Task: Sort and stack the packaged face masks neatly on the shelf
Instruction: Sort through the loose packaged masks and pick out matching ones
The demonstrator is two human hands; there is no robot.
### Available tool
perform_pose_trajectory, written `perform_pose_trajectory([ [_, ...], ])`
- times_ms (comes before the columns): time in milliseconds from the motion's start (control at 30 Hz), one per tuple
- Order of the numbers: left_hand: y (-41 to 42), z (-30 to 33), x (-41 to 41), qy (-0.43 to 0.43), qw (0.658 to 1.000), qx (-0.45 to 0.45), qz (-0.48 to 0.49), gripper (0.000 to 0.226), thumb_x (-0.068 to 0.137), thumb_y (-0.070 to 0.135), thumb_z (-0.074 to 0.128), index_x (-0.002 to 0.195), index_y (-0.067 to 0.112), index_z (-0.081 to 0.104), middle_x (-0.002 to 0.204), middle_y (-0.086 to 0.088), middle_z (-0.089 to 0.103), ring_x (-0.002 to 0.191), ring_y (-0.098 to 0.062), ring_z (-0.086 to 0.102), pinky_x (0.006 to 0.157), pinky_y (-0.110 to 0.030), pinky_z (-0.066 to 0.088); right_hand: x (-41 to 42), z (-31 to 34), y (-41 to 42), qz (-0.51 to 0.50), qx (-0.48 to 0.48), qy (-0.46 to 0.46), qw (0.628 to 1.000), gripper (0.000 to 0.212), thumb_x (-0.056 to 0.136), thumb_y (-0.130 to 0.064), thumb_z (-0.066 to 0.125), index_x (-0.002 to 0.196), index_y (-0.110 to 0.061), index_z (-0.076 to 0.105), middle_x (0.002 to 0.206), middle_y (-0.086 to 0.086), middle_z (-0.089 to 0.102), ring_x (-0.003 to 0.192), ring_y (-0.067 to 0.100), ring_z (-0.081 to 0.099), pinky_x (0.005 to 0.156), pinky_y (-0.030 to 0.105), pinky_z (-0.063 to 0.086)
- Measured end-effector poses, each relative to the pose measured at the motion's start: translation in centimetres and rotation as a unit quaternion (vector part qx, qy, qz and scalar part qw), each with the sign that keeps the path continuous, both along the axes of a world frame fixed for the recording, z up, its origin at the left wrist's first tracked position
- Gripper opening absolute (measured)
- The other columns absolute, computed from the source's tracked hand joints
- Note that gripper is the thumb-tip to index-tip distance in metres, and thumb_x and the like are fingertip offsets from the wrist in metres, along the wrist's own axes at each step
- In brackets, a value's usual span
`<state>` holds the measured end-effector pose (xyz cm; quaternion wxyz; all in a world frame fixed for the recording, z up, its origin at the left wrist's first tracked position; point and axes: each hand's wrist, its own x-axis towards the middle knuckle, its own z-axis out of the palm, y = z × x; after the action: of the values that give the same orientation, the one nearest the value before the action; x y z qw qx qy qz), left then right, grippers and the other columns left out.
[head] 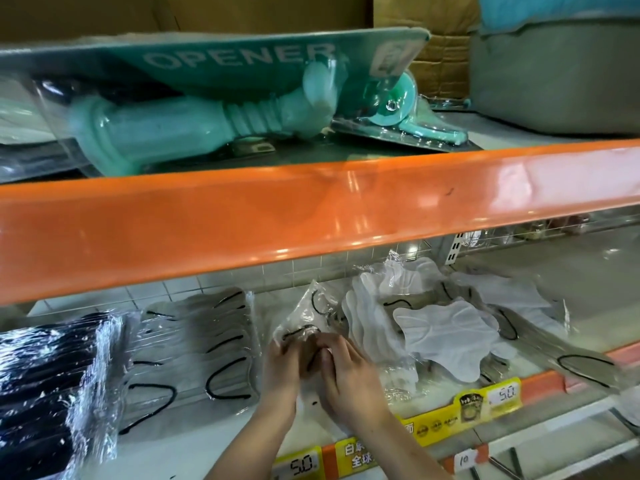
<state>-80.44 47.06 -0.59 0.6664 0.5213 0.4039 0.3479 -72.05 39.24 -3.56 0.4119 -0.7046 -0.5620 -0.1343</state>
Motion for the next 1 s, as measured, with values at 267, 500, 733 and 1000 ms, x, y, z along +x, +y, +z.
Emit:
perform_pose_trajectory([
  [267,4.6,1.9,-5.6,0.049,0.994,-0.102,0.008,0.017,0.096,0.001,0.043,0.090,0.005,0.058,0.054,-0.006,0.064,0.044,-0.019,0.057,0.052,-0.025,0.040,1.0,-1.9,1.0,-0.065,-0.069,-0.044,0.995,0.052,0.072,0.001,0.051,0.122,-0.012,0.060,0.131,0.004,0.057,0.118,0.025,0.055,0.094,0.039,0.049],
  [500,5.8,3.1,-9.6,0.003,0.988,-0.152,-0.023,0.022,0.094,-0.005,0.039,0.082,0.002,0.057,0.046,0.000,0.045,0.032,-0.010,0.038,0.033,-0.014,0.029,0.1,-1.2,0.8,0.039,-0.139,-0.100,0.984,0.055,0.078,-0.052,0.053,0.128,-0.029,0.050,0.132,-0.010,0.054,0.117,0.013,0.052,0.095,0.030,0.047],
  [733,5.9,2.0,-11.5,0.085,0.996,-0.027,-0.017,0.006,0.091,0.006,0.059,0.086,0.007,0.060,0.061,-0.001,0.057,0.057,-0.013,0.052,0.044,-0.020,0.043,-0.4,-0.4,1.1,0.063,-0.041,-0.091,0.993,0.039,0.079,-0.015,0.047,0.114,-0.030,0.052,0.100,-0.010,0.066,0.094,0.007,0.057,0.081,0.023,0.047],
  [1000,7.1,0.3,-14.9,0.265,0.850,0.433,0.140,0.029,0.091,0.014,0.054,0.118,0.006,0.059,0.119,-0.010,0.057,0.111,-0.028,0.051,0.090,-0.040,0.041,-3.3,0.8,3.6,0.019,-0.032,-0.073,0.997,0.034,0.076,-0.016,0.043,0.096,-0.022,0.070,0.094,-0.010,0.068,0.084,0.011,0.063,0.070,0.025,0.051],
])
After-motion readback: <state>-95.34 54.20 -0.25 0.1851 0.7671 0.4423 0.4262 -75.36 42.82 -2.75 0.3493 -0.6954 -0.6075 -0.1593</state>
